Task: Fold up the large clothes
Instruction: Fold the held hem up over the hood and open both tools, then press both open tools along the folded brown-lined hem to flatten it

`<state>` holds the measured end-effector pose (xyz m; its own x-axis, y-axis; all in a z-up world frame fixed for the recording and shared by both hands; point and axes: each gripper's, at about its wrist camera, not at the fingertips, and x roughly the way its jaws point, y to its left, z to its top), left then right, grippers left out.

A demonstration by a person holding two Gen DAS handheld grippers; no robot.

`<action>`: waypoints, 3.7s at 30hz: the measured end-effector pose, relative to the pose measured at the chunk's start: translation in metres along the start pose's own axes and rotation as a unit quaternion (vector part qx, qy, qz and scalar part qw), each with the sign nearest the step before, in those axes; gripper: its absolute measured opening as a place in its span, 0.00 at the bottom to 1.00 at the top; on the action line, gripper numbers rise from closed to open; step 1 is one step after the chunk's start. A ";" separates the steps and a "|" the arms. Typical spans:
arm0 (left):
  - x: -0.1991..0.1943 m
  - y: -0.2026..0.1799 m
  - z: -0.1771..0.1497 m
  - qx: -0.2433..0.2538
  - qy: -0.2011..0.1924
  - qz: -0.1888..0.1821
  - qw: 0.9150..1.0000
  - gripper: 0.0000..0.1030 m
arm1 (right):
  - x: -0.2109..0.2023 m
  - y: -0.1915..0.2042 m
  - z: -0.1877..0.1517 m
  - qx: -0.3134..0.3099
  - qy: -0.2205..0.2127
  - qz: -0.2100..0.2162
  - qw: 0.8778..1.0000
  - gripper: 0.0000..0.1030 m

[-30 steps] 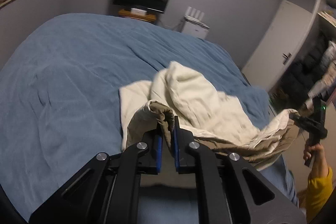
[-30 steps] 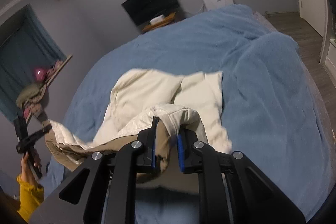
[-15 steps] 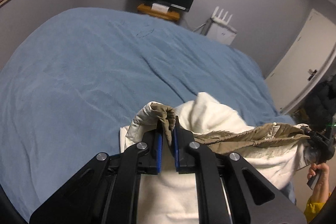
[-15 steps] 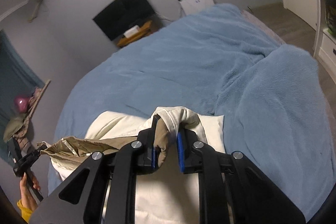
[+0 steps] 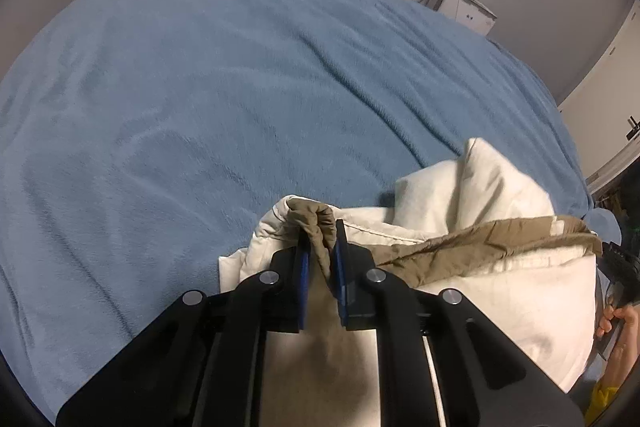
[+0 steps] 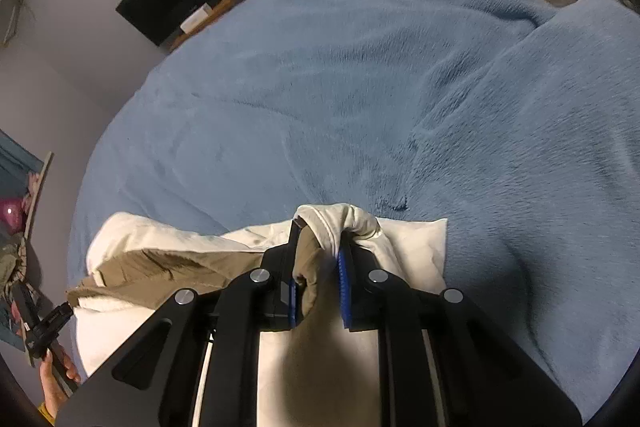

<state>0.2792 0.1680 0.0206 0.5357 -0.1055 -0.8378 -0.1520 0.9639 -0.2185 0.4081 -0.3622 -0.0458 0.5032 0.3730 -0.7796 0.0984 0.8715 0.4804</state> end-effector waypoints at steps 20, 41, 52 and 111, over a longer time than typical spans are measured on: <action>-0.113 -0.053 -0.167 0.136 -0.062 -0.040 0.988 0.93 | -0.130 0.069 -0.175 -0.266 -0.062 -0.010 0.962 0.85; -0.004 -0.139 -0.092 0.219 -0.035 0.055 0.974 0.95 | -0.005 0.128 -0.113 -0.250 -0.016 -0.067 0.966 0.94; 0.053 -0.110 -0.056 0.129 0.045 -0.006 0.991 0.95 | 0.041 0.098 -0.078 -0.175 0.000 -0.055 0.983 0.94; -0.013 -0.107 -0.215 0.236 0.029 -0.004 0.971 0.95 | -0.033 0.054 -0.203 -0.348 0.018 -0.151 0.925 0.94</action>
<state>0.1096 0.0133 -0.0529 0.4861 -0.1139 -0.8664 0.2577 0.9661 0.0176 0.2221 -0.2628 -0.0757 0.5127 0.0781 -0.8550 -0.3532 0.9269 -0.1272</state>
